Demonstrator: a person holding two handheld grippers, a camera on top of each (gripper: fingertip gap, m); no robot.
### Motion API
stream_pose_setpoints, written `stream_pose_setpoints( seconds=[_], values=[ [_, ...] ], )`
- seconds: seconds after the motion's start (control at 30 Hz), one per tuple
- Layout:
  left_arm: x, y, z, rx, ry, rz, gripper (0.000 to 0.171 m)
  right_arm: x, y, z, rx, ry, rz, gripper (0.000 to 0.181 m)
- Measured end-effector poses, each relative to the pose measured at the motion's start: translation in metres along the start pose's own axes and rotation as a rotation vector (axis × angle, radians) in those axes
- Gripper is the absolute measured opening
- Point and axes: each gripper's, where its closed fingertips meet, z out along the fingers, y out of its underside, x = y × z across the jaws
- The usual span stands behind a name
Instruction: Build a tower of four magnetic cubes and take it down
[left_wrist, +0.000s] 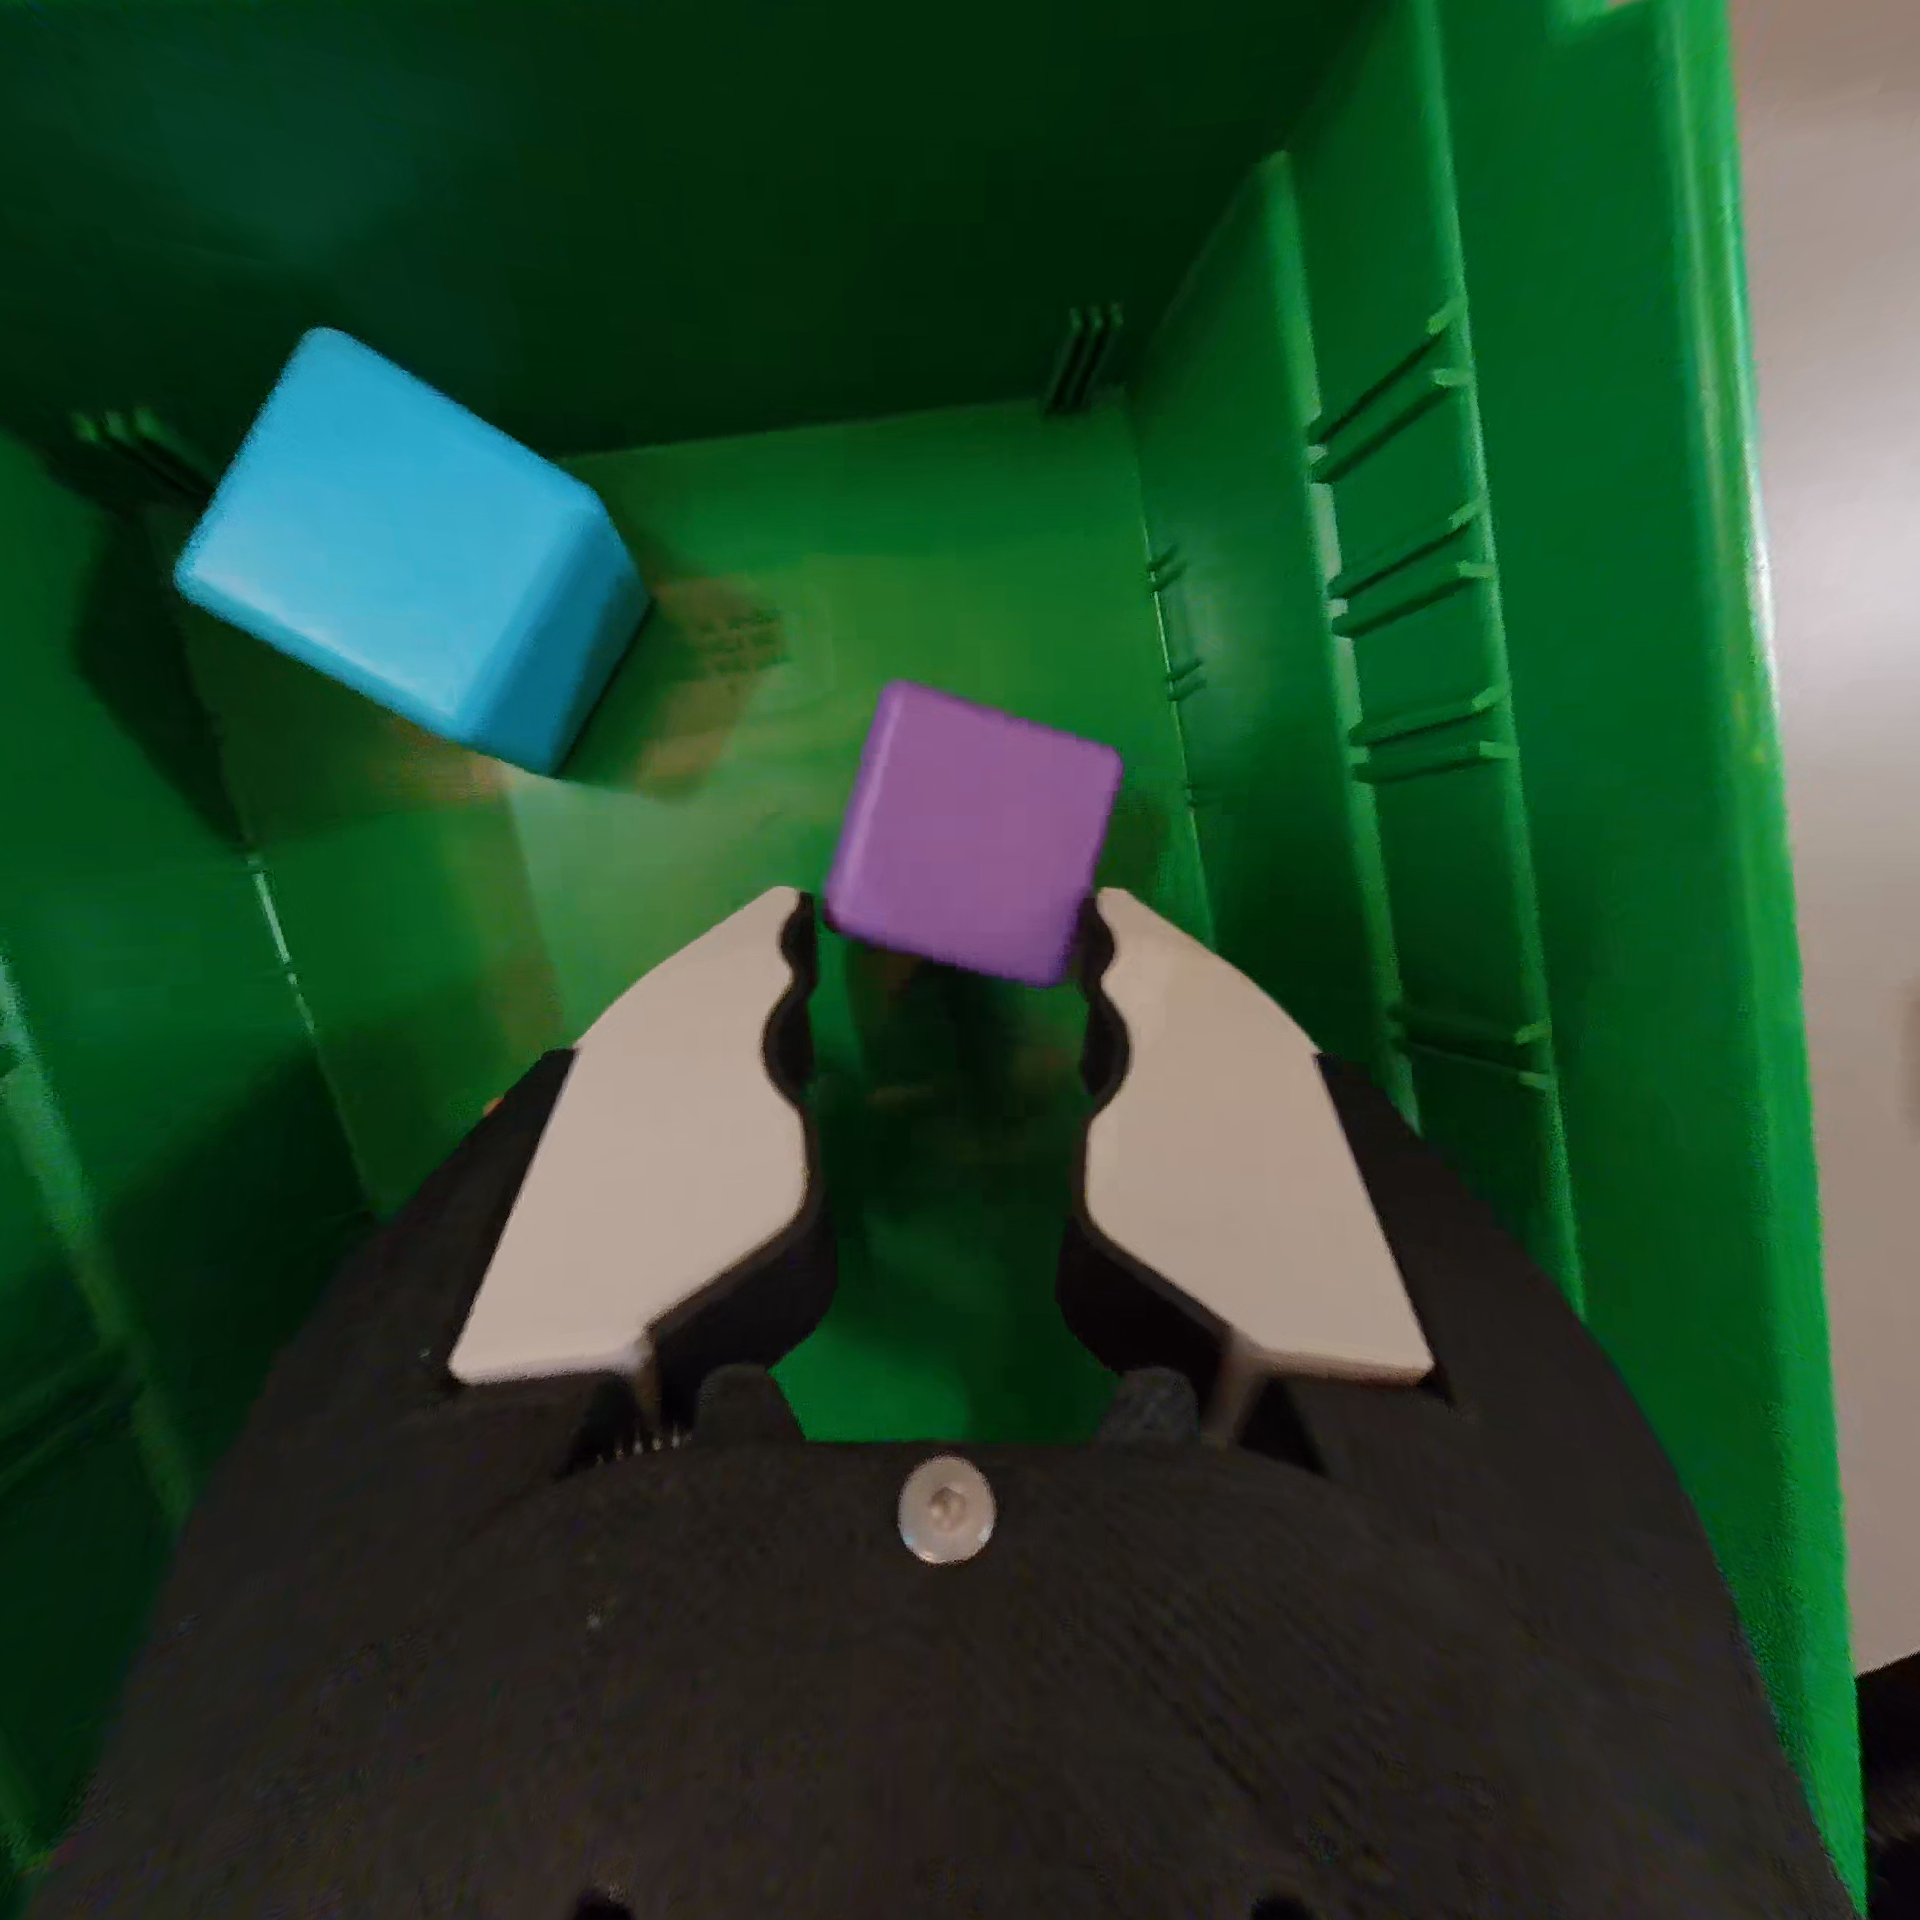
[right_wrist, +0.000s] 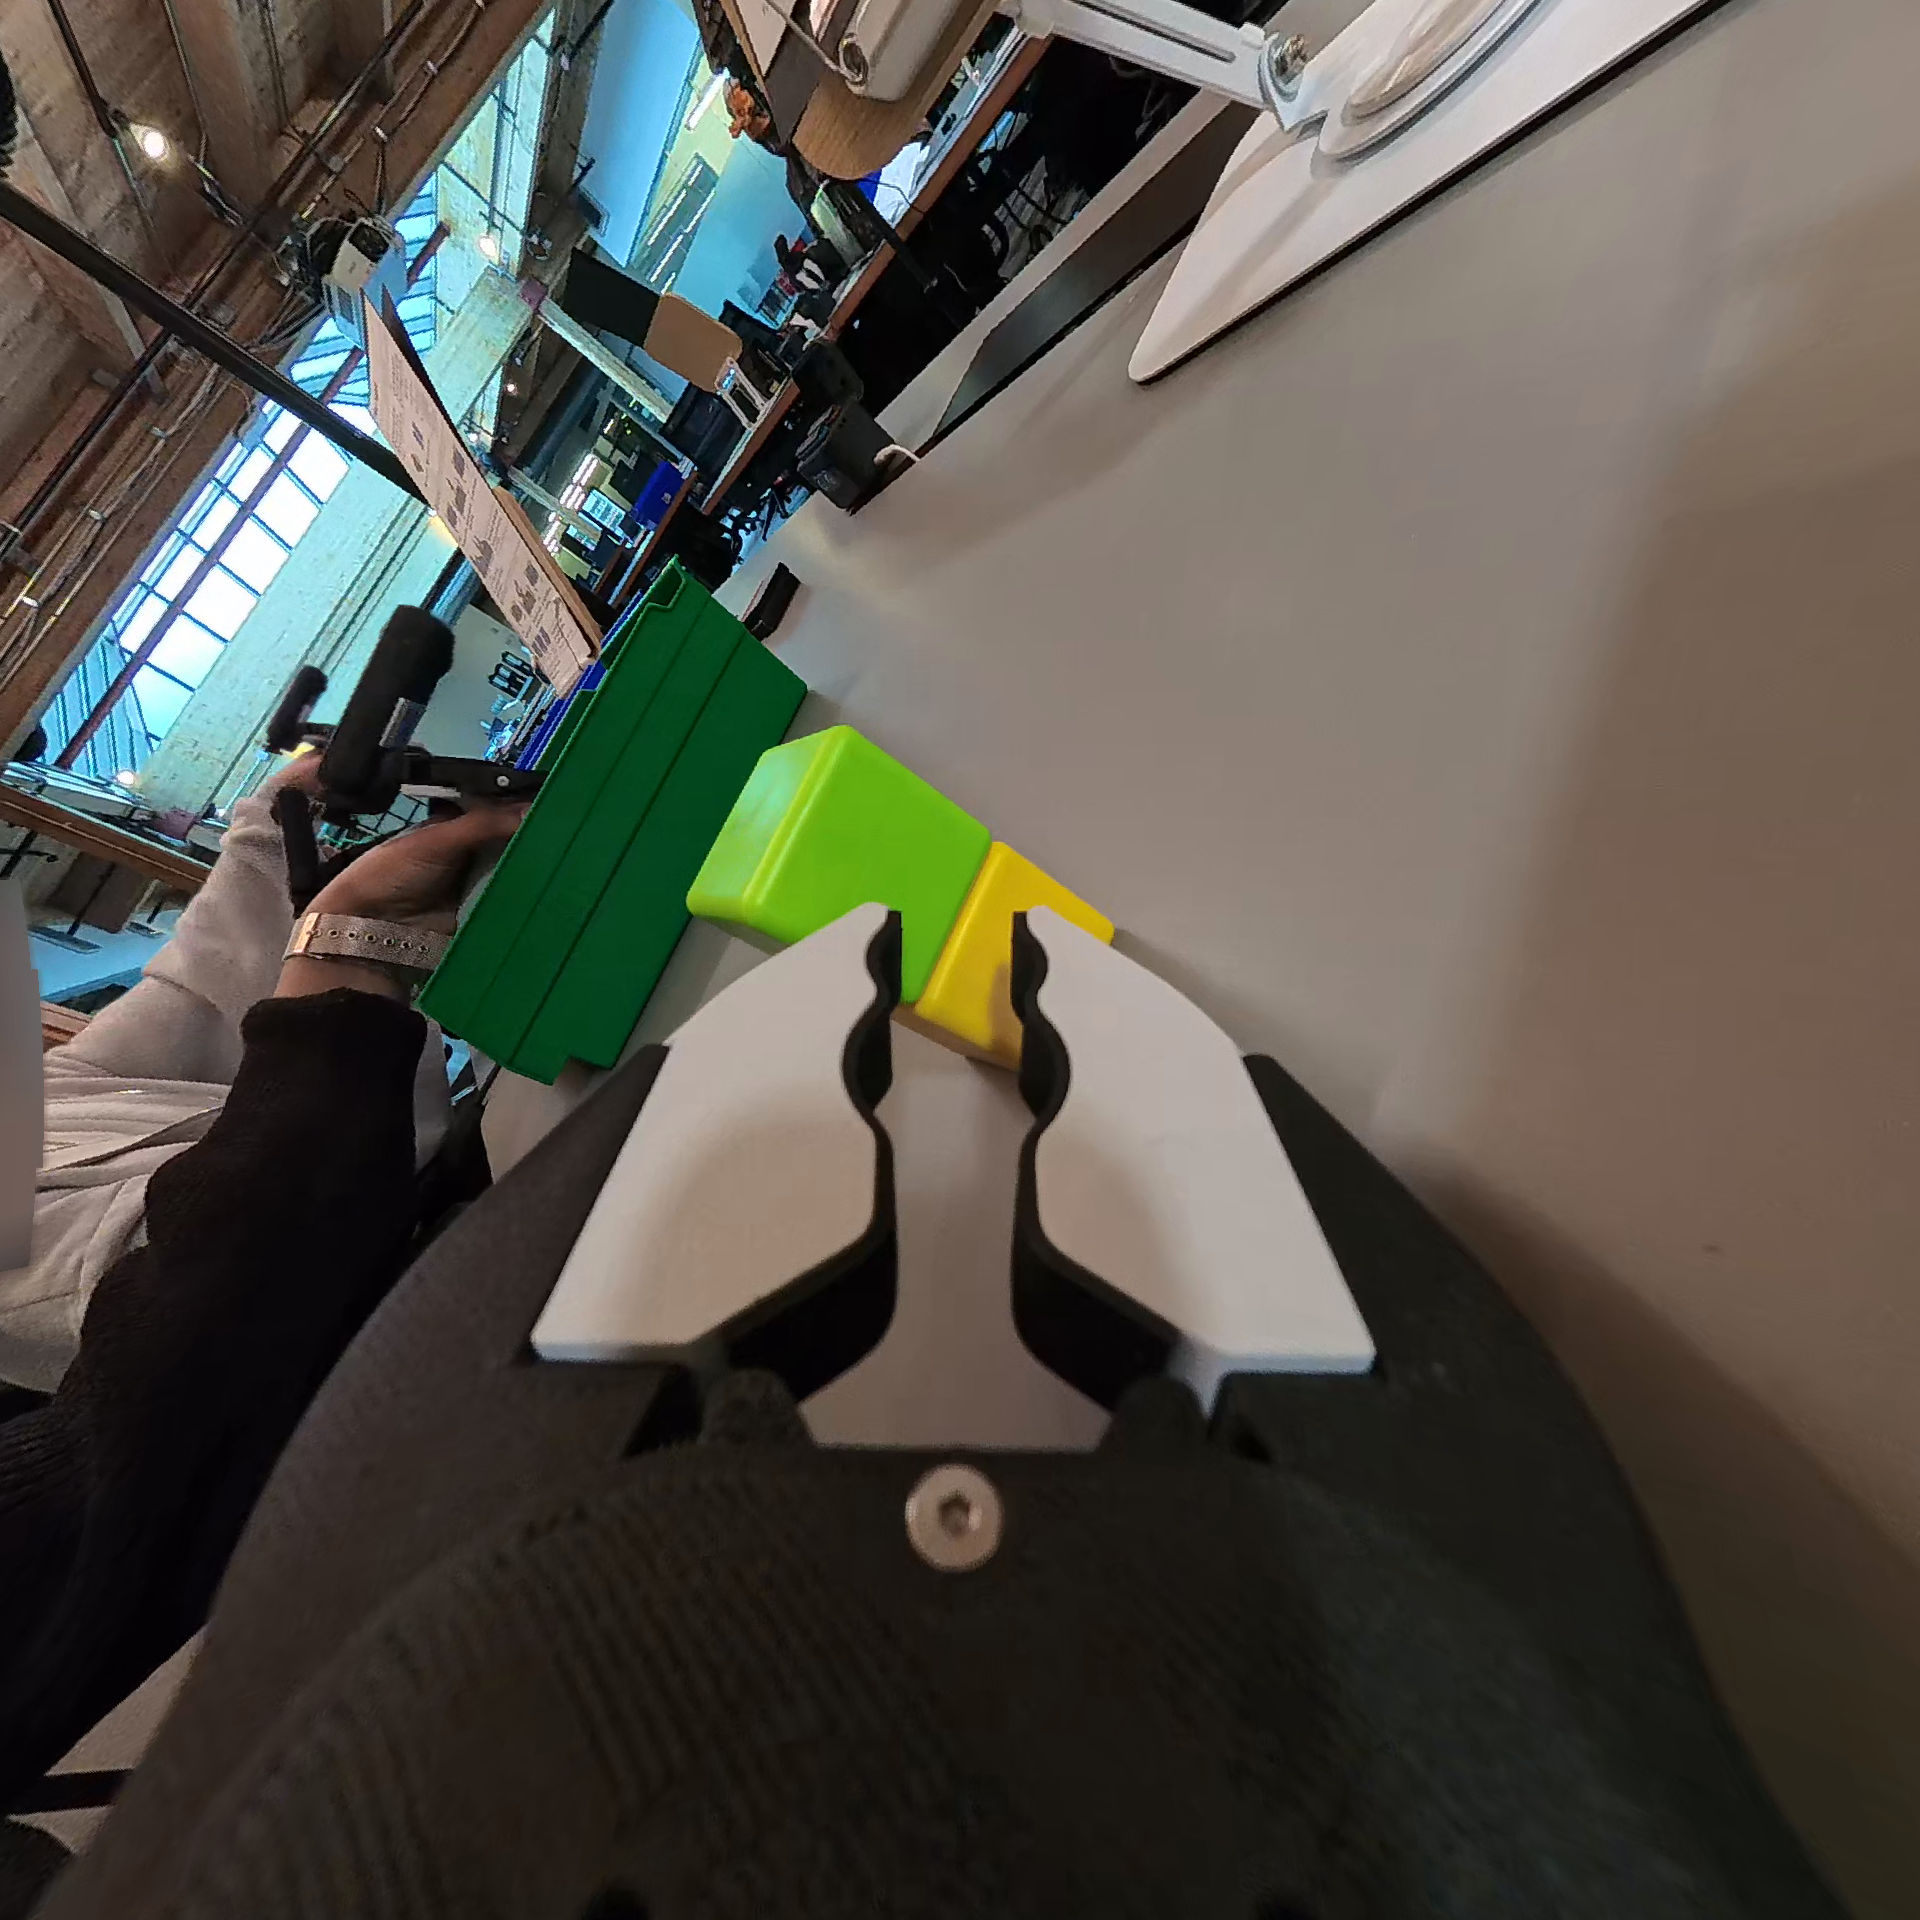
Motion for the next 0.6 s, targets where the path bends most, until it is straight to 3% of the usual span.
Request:
stream_pose_setpoints(
  seconds=[0.23, 0.33, 0.6],
  values=[
    [-0.002, 0.001, -0.002, 0.014, -0.021, 0.148, 0.049, 0.000, 0.000, 0.000, 0.001, 0.000, 0.003, 0.021],
    [0.004, -0.009, -0.010, 0.064, 0.026, 0.128, 0.048, 0.000, 0.000, 0.000, 0.003, -0.001, 0.007, 0.021],
    [0.027, -0.051, -0.083, 0.341, 0.149, 0.126, 0.047, 0.001, -0.001, -0.001, 0.008, -0.004, 0.019, 0.020]
  ],
)
